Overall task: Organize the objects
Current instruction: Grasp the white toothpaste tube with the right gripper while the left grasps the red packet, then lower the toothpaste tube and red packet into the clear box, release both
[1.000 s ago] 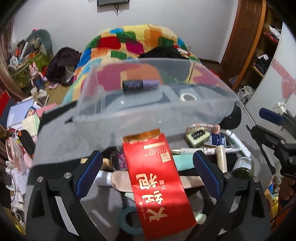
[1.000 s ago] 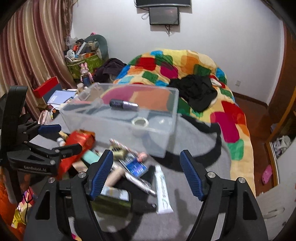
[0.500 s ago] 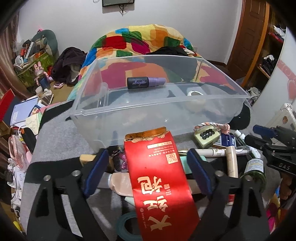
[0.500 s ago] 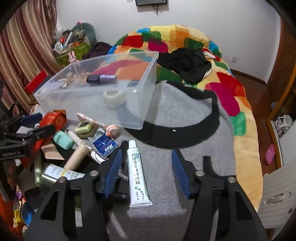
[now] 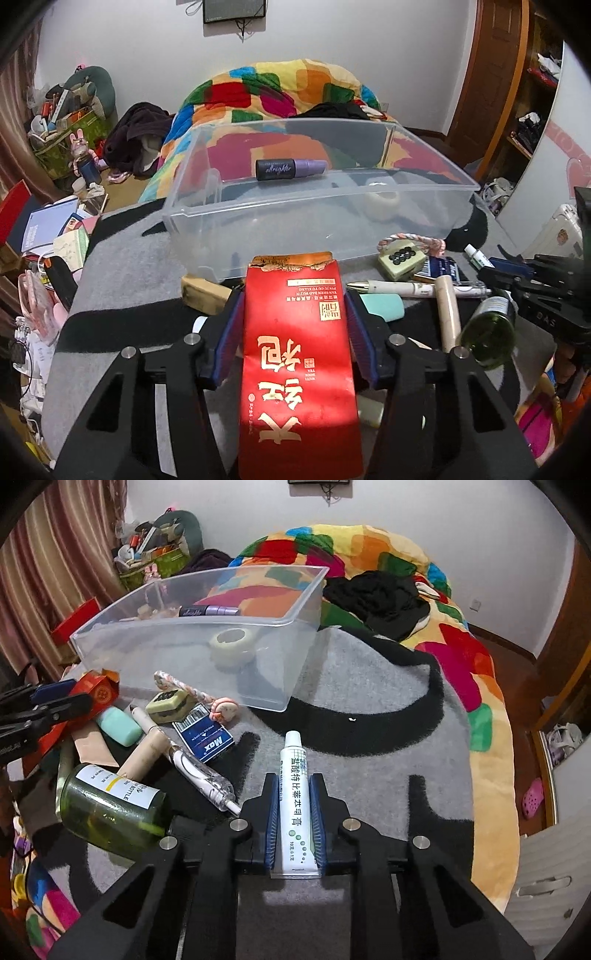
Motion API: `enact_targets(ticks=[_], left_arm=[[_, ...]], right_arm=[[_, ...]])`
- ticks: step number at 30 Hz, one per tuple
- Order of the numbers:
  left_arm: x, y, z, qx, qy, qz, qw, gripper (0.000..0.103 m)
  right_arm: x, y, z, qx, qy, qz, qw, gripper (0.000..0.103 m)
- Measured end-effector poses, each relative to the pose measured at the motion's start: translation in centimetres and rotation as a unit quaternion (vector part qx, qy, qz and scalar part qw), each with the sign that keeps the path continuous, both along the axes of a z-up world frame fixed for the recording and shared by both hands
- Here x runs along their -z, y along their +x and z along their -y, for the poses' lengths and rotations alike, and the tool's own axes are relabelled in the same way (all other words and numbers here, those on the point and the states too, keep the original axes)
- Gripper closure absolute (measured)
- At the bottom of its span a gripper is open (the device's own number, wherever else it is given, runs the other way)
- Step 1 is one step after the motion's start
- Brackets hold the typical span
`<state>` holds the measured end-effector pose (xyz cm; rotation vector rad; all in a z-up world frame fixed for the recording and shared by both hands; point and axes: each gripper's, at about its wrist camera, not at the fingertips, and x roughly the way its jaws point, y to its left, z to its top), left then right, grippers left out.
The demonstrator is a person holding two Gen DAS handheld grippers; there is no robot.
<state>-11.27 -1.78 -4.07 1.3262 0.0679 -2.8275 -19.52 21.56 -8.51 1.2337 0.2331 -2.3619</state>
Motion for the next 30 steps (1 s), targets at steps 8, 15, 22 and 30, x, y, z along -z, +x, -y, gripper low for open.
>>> enact_targets(ticks=[8,15,22,30], left_arm=[[-2.3,1.0,0.2,-0.001,0.002,-0.031,0.9995,0.049],[-4.7,0.9,0.9,-0.011,0.011,-0.065,0.9978,0.049],[-5.9,-0.7,1.8,-0.018,0.012,-0.078,0.9967,0.049],[-6.4,-2.9,2.5,-0.021,0.03,-0.076,0.9964,0.049]], right_arm=[[-2.5,0.3,-0.9,0.016,-0.034,-0.021,0.999,0.088],[-5.9,0.9,0.1,0.007,-0.063,-0.059,0.996,0.088],[-8.2,0.2,2.0,-0.005,-0.077,-0.085,0.993,0.088],[-9.5,-2.0,4.9,-0.016,-0.082,-0.088,0.993,0.088]])
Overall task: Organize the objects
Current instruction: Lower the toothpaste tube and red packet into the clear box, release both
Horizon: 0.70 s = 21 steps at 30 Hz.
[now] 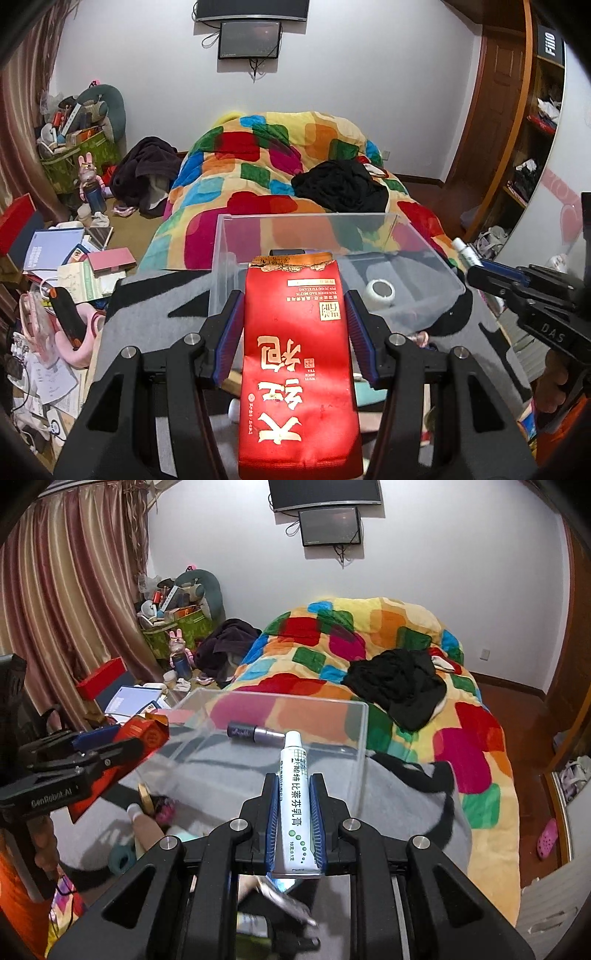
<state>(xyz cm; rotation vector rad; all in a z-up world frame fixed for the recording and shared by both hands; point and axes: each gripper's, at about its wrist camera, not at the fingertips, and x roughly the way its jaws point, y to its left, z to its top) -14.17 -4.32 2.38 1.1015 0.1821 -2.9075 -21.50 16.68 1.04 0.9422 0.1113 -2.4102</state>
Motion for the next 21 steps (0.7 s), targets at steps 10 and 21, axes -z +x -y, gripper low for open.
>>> enact_targets(ticks=[10,21], left_arm=[[1.6,-3.4,-0.3,0.009,-0.007,0.039,0.9992,0.049],[3.0,-6.6,-0.6,0.036,0.016,0.093,0.9949,0.049]], right_arm=[[1.1,-3.6,3.3,-0.015,0.025,0.035,0.999,0.088],[4.2,-6.7,6.0,-0.05,0.051,0.103,0.992,0.088]])
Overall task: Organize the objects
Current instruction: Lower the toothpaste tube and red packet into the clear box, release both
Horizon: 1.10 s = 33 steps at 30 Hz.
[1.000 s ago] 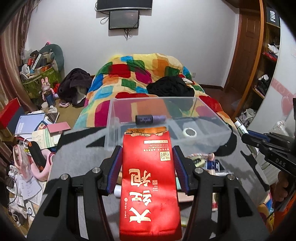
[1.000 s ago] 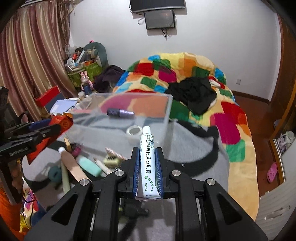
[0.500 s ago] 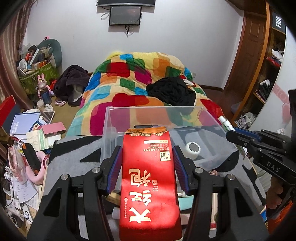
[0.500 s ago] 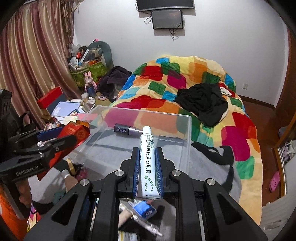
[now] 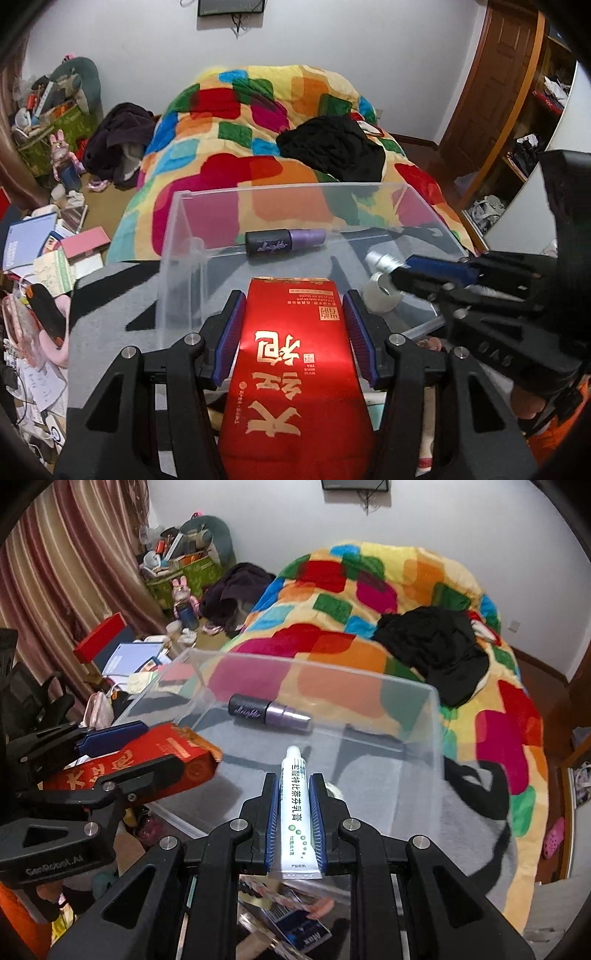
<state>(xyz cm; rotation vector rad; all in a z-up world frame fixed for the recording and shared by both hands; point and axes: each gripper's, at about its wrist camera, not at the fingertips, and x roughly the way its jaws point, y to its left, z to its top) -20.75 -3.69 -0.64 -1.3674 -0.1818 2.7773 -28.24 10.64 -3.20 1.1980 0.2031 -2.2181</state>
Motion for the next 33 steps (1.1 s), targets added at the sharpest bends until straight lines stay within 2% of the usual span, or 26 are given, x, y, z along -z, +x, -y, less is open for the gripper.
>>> enact_targets(ticks=[5,11,15,20,25,30,33], left_arm=[[0.1,0.0,-0.4,0.013,0.004,0.002,0.9999,0.049],[-0.9,0.8,-0.7,0.019,0.002,-0.01,0.9998,0.049],[-2.0,2.1,-0.8,0.019,0.002,-0.029,0.9994,0.044],[-3.3,3.6,-0.8,0.017,-0.007,-0.049,0.9986,0.042],[-4.4,5.6,-0.7,0.01,-0.013,-0.071,0.9973,0.034],[-4.5,8.0,-0.5,0.0,-0.025,-0.086,0.9959,0.024],[-4.2,9.0,-0.4,-0.005,-0.032,-0.087,0.9957,0.022]], right_arm=[[0.5,0.4,0.9,-0.02,0.004,0.007,1.0,0.088],[-0.1,1.5,1.1,-0.032,0.006,-0.006,0.999,0.087],[-1.2,2.9,0.4,-0.031,0.002,-0.029,0.999,0.077],[-2.8,4.3,-0.9,-0.026,-0.012,-0.051,0.998,0.072],[-4.1,5.7,-2.1,-0.018,-0.023,-0.069,0.997,0.065],[-4.8,7.4,-3.7,-0.003,-0.034,-0.086,0.996,0.053],[-4.8,8.5,-4.6,0.008,-0.035,-0.092,0.995,0.05]])
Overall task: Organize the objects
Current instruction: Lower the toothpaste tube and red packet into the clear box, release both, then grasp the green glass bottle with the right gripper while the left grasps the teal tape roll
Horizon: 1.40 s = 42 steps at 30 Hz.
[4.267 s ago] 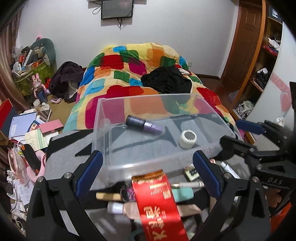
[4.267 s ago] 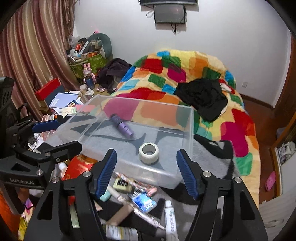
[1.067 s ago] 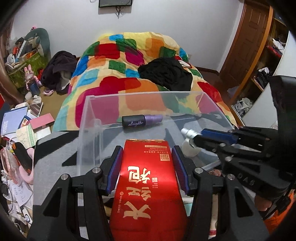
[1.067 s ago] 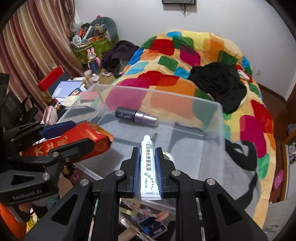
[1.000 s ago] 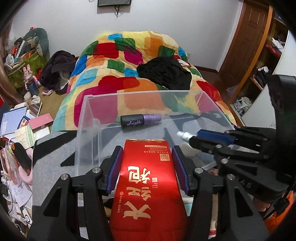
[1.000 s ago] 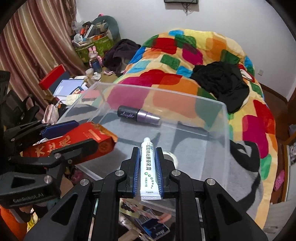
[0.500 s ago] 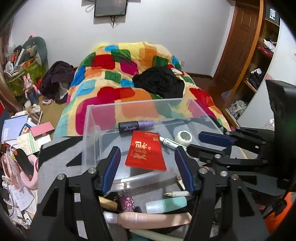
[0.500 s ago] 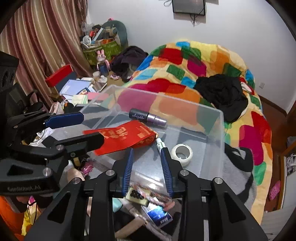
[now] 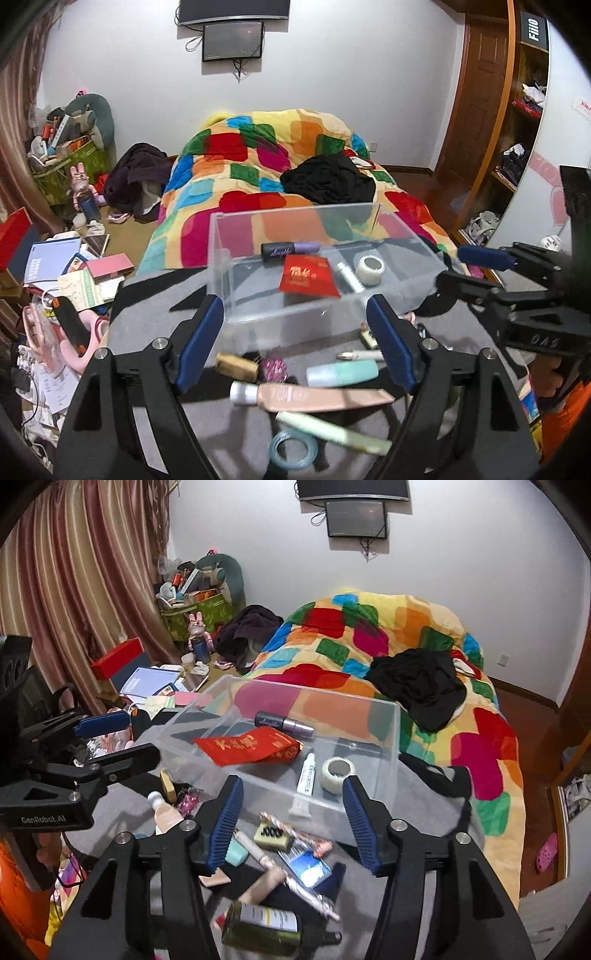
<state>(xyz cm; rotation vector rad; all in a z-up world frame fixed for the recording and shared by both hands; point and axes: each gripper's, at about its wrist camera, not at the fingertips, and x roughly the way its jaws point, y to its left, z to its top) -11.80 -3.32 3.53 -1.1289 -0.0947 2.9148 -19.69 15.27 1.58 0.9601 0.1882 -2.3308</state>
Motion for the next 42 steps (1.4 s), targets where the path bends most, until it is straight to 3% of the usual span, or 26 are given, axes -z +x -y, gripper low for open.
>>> enact_targets(ticks=[8,15,23,26,29,33,42], left_arm=[[3.7,3.3,1.0,-0.015,0.012,0.032,0.9993,0.021],[7.4,5.8,2.1,-0.035,0.048,0.068,0.9959,0.021],[8.0,7.6,0.9,-0.039,0.019,0.052,0.9977,0.022],[8.6,7.9,0.1,-0.029,0.0,0.054,0.9981,0.034],[9.2,7.8,-0.5,-0.017,-0.012,0.062,0.9979,0.05],[9.9,7.8,-0.6,-0.015,-0.011,0.067,0.9976,0.065],[9.0,8.0,0.4,-0.024,0.005,0.06,0.9979,0.065]], right_arm=[[2.5,2.0,-2.1,0.017,-0.01,0.038,0.999,0.041],[5.5,3.7,-2.6,0.023,-0.02,0.079,0.996,0.035],[6.8,5.9,-1.9,0.029,-0.002,0.072,0.997,0.035],[7.4,6.2,-1.8,0.037,0.001,0.078,0.996,0.037],[7.4,6.3,-2.1,0.05,-0.005,0.076,0.996,0.049],[6.9,6.8,-2.2,0.054,-0.014,0.067,0.996,0.051],[5.3,7.2,-2.8,0.057,-0.032,0.048,0.997,0.052]])
